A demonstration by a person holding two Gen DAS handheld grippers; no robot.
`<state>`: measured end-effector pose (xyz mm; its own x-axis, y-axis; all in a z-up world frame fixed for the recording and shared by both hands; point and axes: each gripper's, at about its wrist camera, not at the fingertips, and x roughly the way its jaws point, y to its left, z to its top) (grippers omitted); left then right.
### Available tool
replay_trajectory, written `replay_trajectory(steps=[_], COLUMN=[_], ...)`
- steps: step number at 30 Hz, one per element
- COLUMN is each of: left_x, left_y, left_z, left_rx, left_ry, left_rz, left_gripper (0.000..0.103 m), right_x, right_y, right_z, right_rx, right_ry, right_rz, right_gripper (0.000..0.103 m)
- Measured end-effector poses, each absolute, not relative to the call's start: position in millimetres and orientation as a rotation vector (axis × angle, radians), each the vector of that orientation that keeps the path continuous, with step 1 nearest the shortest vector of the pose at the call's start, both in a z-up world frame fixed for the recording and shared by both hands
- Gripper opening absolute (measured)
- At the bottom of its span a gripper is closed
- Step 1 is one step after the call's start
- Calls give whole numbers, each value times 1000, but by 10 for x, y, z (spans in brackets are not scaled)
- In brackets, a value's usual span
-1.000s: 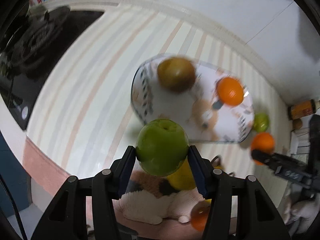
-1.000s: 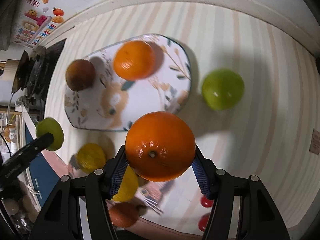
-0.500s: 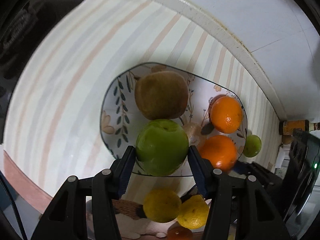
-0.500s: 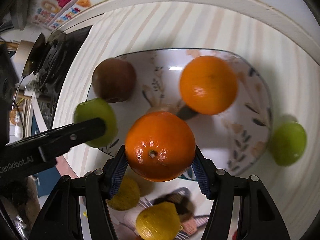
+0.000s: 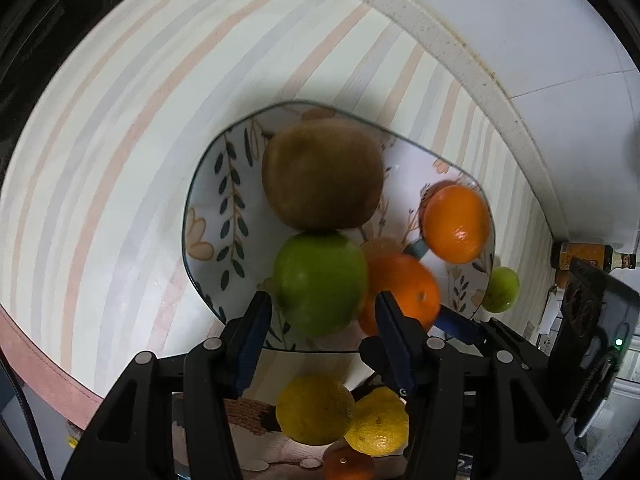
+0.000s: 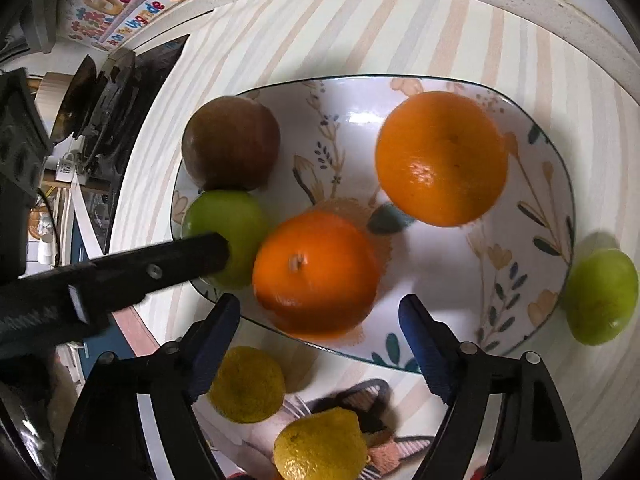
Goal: Organize fruits
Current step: 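Lower the green apple and orange onto the plate and open both tools, then grasp the dull yellow citrus with the left tool while the right tool grasps a lemon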
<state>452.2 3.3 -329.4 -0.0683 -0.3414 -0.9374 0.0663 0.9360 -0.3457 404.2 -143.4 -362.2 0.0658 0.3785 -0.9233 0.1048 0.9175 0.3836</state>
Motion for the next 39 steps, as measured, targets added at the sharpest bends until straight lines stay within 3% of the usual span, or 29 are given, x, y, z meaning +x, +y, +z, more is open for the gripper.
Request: replay_trajectory(steps=[7,8,9,11,39], left_x=[4454,4434,4406,4349,3308], left_y=[93,108,126,167,208], left_z=[-3035,-3008,-2982,-2953,-1838], left_rx=[-52,-27,1,41,101], left_ry=[1509,1494,1481,1457,1229], left_rz=[-274,-259,-241,-211,-193], left_gripper=[59,65,79,89,90], right_x=[3924,3889,3857,3798,2832], right_y=[-1670,-1717,-1761,-1807,-1756], right_z=[-3427,-3402,-3376,-3308,-1854], right_rx=[390,382,379,358,198], right_ry=[1513,1518,1521,1519,1318], right_rz=[97,74,54,23,16], right_gripper=[95,95,96,97,99])
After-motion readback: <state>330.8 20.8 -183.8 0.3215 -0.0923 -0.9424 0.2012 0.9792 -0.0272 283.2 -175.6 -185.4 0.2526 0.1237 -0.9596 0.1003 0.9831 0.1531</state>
